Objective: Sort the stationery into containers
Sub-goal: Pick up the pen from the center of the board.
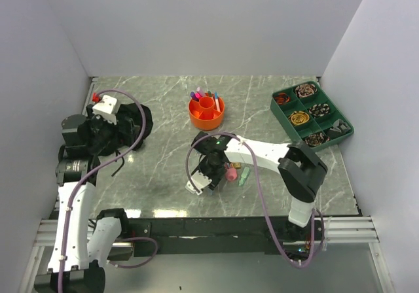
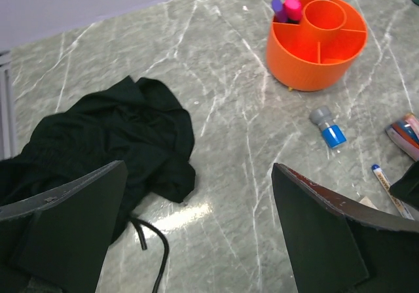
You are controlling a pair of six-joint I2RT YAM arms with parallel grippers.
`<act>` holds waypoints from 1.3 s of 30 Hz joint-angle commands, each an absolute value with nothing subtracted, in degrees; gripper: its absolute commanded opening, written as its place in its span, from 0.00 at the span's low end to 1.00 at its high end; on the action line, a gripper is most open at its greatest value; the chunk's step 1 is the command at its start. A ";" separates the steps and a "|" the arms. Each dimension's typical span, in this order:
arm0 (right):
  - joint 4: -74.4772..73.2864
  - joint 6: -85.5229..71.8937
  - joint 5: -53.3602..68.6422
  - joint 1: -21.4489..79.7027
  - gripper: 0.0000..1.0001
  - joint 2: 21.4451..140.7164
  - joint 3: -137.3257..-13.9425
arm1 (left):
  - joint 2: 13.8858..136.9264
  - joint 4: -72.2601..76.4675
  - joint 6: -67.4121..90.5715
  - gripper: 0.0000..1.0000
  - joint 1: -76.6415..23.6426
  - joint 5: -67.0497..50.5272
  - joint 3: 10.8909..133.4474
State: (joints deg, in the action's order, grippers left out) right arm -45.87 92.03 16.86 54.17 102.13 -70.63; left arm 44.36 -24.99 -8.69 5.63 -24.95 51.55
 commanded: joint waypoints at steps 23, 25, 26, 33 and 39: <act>-53.78 98.18 14.94 60.03 0.37 112.58 -74.79 | 42.45 -26.98 -6.59 0.99 8.70 -24.08 52.82; -54.23 98.09 14.51 60.12 0.31 113.99 -75.32 | 42.19 -27.16 -6.50 0.99 8.70 -23.82 52.73; -54.40 98.09 14.33 60.12 0.23 114.26 -75.41 | 42.27 -27.42 -6.59 1.00 8.79 -23.73 52.82; -59.14 93.44 17.39 59.16 0.00 111.02 -78.47 | 43.15 -26.72 -7.20 0.99 8.79 -24.61 53.17; -70.92 80.88 31.26 52.83 0.00 107.31 -100.77 | 48.76 -22.08 -7.39 1.00 8.79 -28.91 54.14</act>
